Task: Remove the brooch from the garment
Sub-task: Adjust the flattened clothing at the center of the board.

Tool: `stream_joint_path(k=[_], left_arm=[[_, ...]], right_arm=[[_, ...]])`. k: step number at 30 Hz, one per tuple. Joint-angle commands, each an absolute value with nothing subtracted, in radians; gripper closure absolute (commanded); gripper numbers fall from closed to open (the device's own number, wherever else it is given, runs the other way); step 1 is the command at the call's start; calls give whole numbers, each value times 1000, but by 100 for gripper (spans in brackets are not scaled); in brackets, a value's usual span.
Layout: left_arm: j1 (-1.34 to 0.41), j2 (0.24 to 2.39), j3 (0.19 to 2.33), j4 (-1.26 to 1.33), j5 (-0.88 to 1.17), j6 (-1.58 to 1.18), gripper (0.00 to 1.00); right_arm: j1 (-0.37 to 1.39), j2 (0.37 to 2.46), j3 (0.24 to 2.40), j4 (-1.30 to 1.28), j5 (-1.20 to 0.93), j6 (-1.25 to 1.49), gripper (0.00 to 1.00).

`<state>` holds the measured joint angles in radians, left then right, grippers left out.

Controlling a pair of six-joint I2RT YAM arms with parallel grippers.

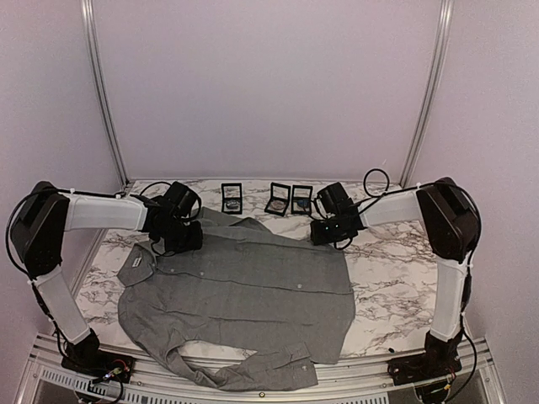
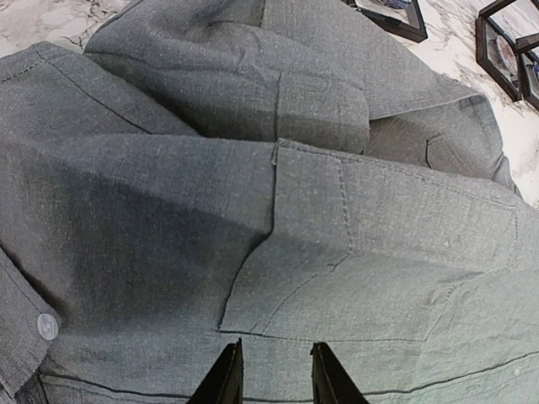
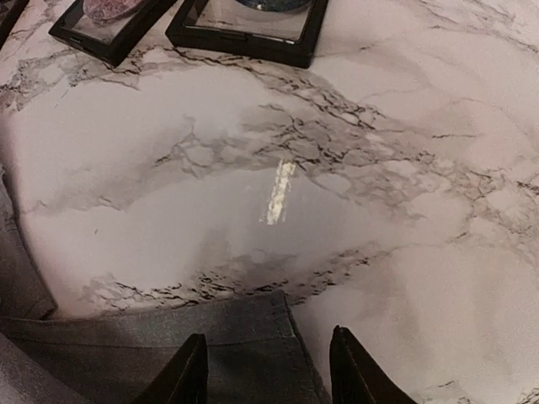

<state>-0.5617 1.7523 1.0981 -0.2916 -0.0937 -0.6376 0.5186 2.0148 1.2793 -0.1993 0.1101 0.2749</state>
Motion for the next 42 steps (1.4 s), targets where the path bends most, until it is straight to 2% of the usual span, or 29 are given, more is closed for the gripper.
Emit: stream_joint_path(k=[1, 7, 11, 15, 27, 42], left_arm=[[-555, 1761, 1061, -275, -81, -627, 72], [-552, 1756, 1017, -257, -81, -636, 72], [-547, 1756, 992, -248, -80, -647, 72], [-538, 1768, 969, -240, -84, -655, 72], [-534, 1793, 910, -201, -83, -654, 72], [-534, 1773, 901, -204, -63, -651, 72]], right_arm=[[522, 2068, 1335, -234, 131, 243, 53], [529, 2110, 1364, -242, 156, 231, 61], [532, 2116, 1362, -250, 150, 240, 77], [526, 2096, 1353, -248, 157, 253, 100], [462, 1968, 1384, -242, 224, 276, 100], [399, 2009, 1369, -238, 185, 289, 100]])
